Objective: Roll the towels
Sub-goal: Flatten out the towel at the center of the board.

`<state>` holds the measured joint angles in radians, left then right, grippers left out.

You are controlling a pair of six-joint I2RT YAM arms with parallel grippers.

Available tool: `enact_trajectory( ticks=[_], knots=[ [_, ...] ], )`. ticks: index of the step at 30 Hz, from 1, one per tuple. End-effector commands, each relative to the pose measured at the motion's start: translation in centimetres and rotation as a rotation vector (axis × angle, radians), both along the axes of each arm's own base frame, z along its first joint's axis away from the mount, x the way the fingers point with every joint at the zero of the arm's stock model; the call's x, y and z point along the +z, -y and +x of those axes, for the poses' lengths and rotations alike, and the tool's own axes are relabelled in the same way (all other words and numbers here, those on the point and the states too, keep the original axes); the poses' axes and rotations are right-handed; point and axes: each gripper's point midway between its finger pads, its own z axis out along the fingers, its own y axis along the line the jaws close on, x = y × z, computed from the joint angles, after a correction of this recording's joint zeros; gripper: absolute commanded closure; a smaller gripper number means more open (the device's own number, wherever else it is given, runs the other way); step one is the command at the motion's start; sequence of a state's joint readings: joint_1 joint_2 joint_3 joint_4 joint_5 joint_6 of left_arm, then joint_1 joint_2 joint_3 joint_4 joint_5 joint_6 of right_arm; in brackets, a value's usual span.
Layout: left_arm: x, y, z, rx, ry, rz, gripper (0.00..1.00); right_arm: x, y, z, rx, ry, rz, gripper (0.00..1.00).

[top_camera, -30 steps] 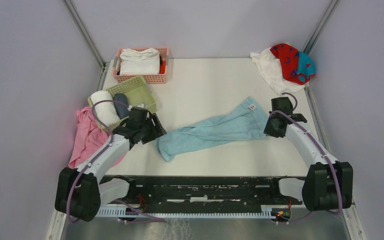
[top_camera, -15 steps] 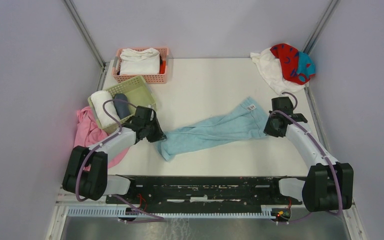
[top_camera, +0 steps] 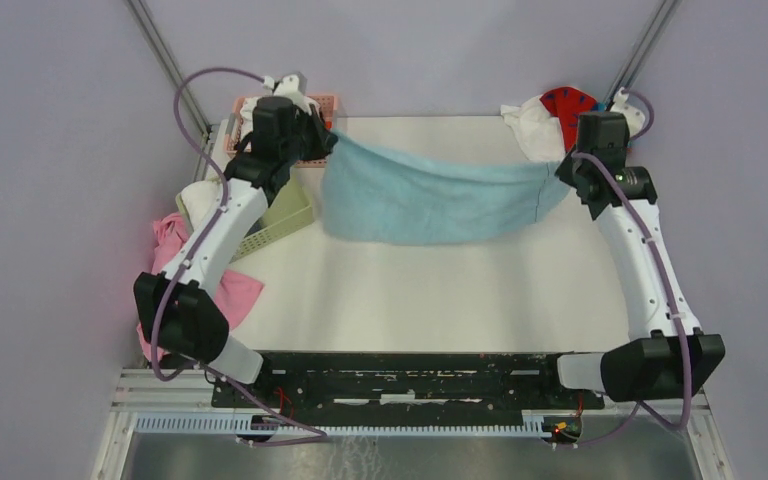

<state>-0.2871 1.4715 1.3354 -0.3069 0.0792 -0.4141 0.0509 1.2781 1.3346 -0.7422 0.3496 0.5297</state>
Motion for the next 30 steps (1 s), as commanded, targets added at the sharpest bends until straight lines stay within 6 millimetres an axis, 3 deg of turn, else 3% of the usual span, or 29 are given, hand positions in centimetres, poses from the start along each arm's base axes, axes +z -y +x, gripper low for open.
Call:
enact_trajectory(
  ticks=[1, 4, 6, 7, 9, 10, 12, 13, 15, 18, 22, 24, 28, 30],
  knots=[
    [8.5, -0.3, 5.9, 0.007, 0.246, 0.085, 0.97, 8.1, 2.5, 3.8, -0.109, 0.200, -0.043, 1.00],
    [12.5, -0.6, 6.8, 0.019, 0.355, 0.102, 0.97, 11.9, 2.6, 4.3, -0.079, 0.303, -0.057, 1.00],
    [13.3, -0.9, 6.4, 0.021, 0.406, 0.105, 0.97, 12.9, 2.8, 3.6, -0.074, 0.327, -0.073, 1.00],
    [12.8, -0.9, 5.9, 0.017, 0.416, 0.100, 0.97, 12.7, 2.8, 3.2, -0.072, 0.325, -0.076, 1.00],
    [10.4, -0.8, 4.9, 0.007, 0.411, 0.077, 0.97, 10.7, 2.6, 2.3, -0.061, 0.291, -0.069, 1.00],
    [8.1, -0.8, 4.3, 0.005, 0.385, 0.063, 0.97, 9.3, 2.4, 1.8, -0.052, 0.270, -0.059, 1.00],
    [3.6, -1.2, 2.9, 0.031, 0.312, 0.027, 0.97, 5.7, 1.8, 0.6, -0.032, 0.206, -0.029, 1.00],
    [-0.2, -1.4, 1.9, 0.050, 0.232, 0.011, 0.97, 3.4, 1.5, -0.2, -0.024, 0.163, -0.015, 0.99],
    [-4.9, -2.0, -0.1, 0.085, 0.131, -0.019, 0.95, -0.5, 1.1, -2.4, -0.019, 0.084, 0.014, 0.99],
    [-10.3, -3.0, -3.4, 0.156, 0.000, -0.061, 0.92, -6.6, 0.8, -6.0, -0.041, -0.058, 0.050, 0.98],
    [-13.2, -3.4, -7.5, 0.169, -0.086, -0.118, 0.80, -13.3, 0.2, -11.1, -0.063, -0.264, 0.093, 0.90],
    [-14.0, -3.8, -9.5, 0.180, -0.122, -0.124, 0.74, -14.8, 0.6, -13.5, -0.098, -0.338, 0.083, 0.78],
    [-13.7, -4.7, -12.7, 0.188, -0.133, -0.139, 0.59, -14.7, 0.4, -15.3, -0.099, -0.343, 0.099, 0.52],
    [-13.0, -5.2, -14.1, 0.194, -0.129, -0.139, 0.51, -13.9, 0.4, -15.4, -0.092, -0.324, 0.100, 0.47]
  ],
)
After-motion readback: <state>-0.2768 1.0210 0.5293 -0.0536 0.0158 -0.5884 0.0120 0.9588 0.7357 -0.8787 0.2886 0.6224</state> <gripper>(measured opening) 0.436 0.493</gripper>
